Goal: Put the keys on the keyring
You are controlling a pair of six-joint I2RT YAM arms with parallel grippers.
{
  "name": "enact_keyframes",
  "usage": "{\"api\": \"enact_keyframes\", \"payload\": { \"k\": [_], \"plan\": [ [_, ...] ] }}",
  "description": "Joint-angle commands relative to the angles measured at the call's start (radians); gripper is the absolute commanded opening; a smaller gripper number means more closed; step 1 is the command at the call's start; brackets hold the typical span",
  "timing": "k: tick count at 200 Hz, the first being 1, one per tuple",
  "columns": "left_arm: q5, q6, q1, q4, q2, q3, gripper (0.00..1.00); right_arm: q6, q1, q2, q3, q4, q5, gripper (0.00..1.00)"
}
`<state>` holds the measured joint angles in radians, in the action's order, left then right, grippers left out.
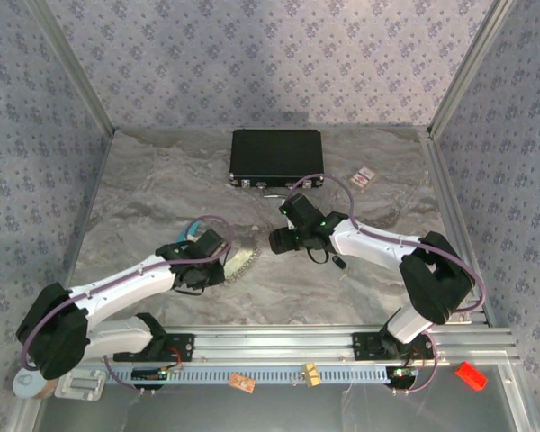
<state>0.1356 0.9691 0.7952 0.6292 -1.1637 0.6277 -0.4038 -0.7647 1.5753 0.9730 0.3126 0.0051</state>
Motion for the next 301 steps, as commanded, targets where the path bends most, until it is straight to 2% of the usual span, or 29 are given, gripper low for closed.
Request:
{"api": "enact_keyframes", "payload": {
  "k": [1, 37, 67, 226, 301],
  "plan": [
    [0.014, -0.012, 0.009, -0.010, -0.014, 0.011, 0.29, -0.015, -0.008, -0.025, -0.008, 0.002, 0.022, 0.74],
    [-0.007, -0.003, 0.010, -0.031, -0.048, 0.003, 0.28, -0.015, -0.008, -0.023, -0.006, 0.001, 0.019, 0.73],
    [-0.011, -0.001, 0.009, -0.038, -0.059, 0.001, 0.22, -0.016, -0.009, -0.025, -0.008, 0.002, 0.017, 0.73],
    [-0.031, 0.007, 0.019, -0.038, -0.120, 0.007, 0.21, -0.016, -0.011, -0.027, -0.020, -0.002, 0.018, 0.73],
    [-0.041, -0.009, 0.054, -0.055, -0.126, 0.050, 0.06, -0.019, -0.010, -0.040, -0.034, -0.007, 0.022, 0.72]
  ]
}}
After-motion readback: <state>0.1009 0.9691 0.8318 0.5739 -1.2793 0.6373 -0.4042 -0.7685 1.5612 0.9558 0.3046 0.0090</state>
